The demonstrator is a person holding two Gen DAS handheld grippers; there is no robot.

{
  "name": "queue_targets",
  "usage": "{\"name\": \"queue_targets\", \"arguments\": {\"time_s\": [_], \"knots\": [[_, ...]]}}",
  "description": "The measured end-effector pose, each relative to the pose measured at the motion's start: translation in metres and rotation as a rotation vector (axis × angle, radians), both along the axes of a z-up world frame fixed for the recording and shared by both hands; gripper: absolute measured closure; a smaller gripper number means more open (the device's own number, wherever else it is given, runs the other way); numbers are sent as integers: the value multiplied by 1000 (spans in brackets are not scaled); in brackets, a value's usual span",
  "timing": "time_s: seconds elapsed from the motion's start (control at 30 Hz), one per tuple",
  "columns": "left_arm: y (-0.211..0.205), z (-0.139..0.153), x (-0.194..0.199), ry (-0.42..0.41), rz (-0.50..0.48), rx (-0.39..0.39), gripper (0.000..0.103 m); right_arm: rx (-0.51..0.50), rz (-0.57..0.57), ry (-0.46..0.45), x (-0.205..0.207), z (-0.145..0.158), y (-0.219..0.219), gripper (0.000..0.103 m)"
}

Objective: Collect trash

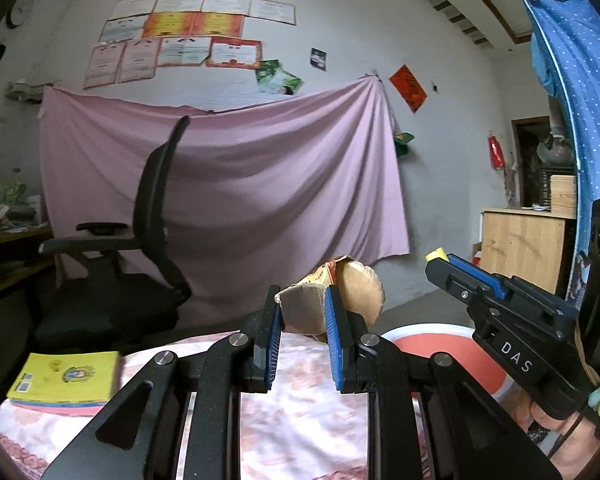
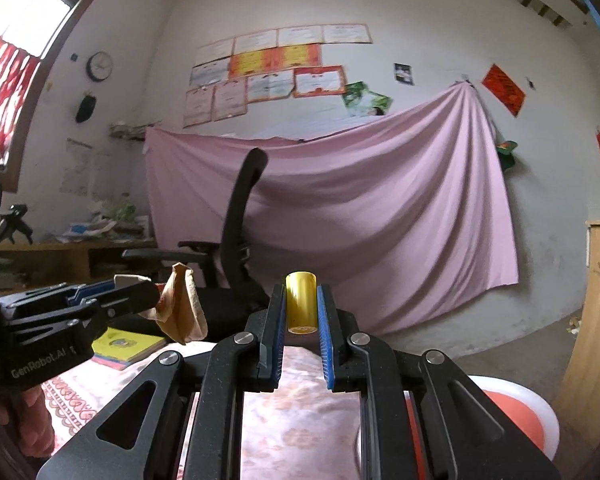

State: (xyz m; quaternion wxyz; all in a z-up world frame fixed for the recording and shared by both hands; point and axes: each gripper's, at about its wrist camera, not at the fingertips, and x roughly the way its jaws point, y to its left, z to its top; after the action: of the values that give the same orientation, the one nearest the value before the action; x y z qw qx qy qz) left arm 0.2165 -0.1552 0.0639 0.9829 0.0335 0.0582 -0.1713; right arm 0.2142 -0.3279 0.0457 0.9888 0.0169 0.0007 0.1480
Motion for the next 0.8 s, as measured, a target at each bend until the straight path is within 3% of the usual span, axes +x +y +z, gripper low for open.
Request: {"name": "queue_targets", "arguments": {"time_s": [0.47, 0.8], "knots": [[-75, 2, 36, 132, -103, -55, 86, 94, -152, 88, 19, -12, -69, 90], [-108, -6, 71, 322, -137, -85, 86, 123, -248, 193, 34, -23, -95, 90]]}}
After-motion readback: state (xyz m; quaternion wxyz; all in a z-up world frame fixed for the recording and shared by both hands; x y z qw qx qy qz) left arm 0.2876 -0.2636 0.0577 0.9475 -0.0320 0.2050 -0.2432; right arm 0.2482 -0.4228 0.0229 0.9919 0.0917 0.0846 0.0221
